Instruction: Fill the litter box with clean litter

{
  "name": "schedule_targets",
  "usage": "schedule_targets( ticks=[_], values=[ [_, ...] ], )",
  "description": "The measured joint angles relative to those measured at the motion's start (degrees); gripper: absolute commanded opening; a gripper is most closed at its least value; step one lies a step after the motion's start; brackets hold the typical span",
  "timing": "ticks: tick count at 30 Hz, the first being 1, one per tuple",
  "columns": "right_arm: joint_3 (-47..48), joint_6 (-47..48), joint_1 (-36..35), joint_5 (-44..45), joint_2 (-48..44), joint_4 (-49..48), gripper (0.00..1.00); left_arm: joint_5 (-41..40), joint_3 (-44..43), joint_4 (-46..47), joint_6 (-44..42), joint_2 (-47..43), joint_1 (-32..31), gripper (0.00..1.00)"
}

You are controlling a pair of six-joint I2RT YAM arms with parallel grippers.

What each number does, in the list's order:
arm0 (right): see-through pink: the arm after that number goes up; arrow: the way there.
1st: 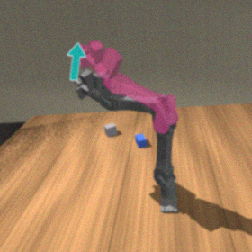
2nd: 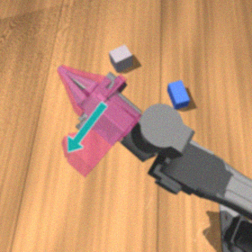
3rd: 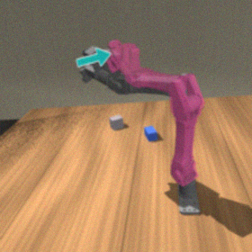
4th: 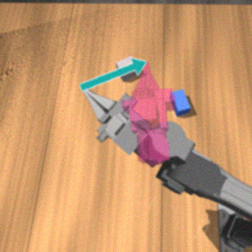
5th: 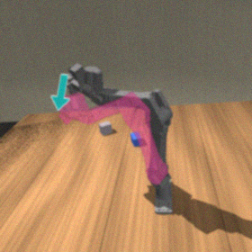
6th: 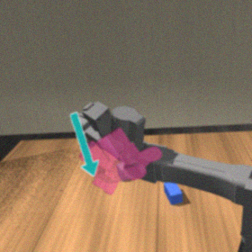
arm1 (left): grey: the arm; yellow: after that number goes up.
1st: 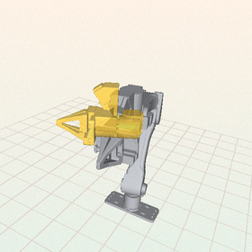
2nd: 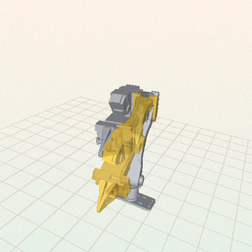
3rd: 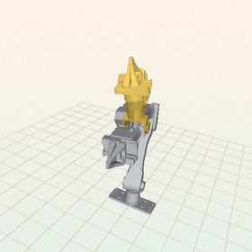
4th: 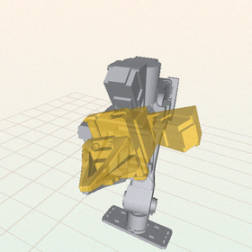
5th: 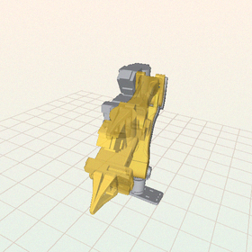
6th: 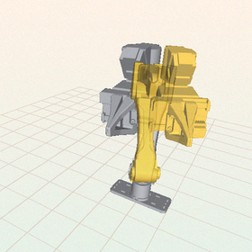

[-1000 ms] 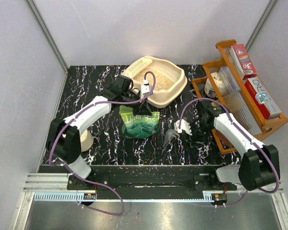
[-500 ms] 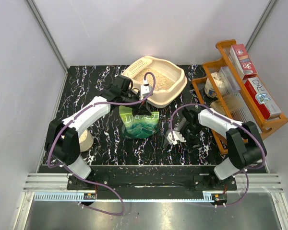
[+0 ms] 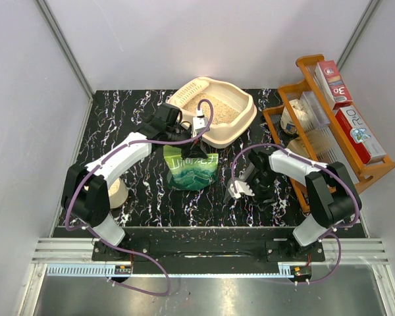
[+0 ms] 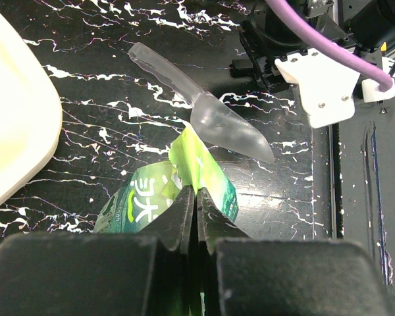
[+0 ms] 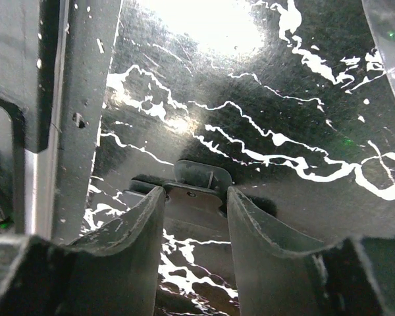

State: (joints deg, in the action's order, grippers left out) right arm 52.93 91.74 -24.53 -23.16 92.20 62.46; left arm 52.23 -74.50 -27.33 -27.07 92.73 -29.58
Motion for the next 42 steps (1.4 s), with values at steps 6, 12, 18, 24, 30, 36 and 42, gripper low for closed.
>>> schedule_targets(
  ticks=[6,12,18,24,30,36,42],
  values=[
    [-0.11,-11.63,0.00,-0.72,0.63,-2.27,0.42,0.00,0.00,0.00,0.02,0.00,0.00,0.00],
    [1.62,-32.70,0.15,-2.84,3.06,-6.86,0.35,0.00,0.00,0.00,0.02,0.00,0.00,0.00],
    [5.33,-54.07,2.69,-3.08,5.29,-15.10,0.42,0.02,0.00,-0.02,0.02,0.00,0.00,0.00],
    [6.73,-66.27,6.45,-4.22,4.83,-19.54,0.49,0.02,0.00,-0.02,0.02,0.00,0.00,0.00],
    [6.73,-55.10,6.32,-6.49,-0.59,-16.83,0.49,0.02,0.00,-0.13,-0.09,0.00,0.00,0.00],
    [6.80,-37.86,6.32,-6.40,-1.77,-15.74,0.47,0.04,0.00,-0.28,-0.13,0.00,0.00,0.00],
    [9.84,-30.23,6.32,-6.47,5.88,-14.08,0.50,0.02,0.00,-0.39,-0.15,0.00,0.00,0.00]
  ],
)
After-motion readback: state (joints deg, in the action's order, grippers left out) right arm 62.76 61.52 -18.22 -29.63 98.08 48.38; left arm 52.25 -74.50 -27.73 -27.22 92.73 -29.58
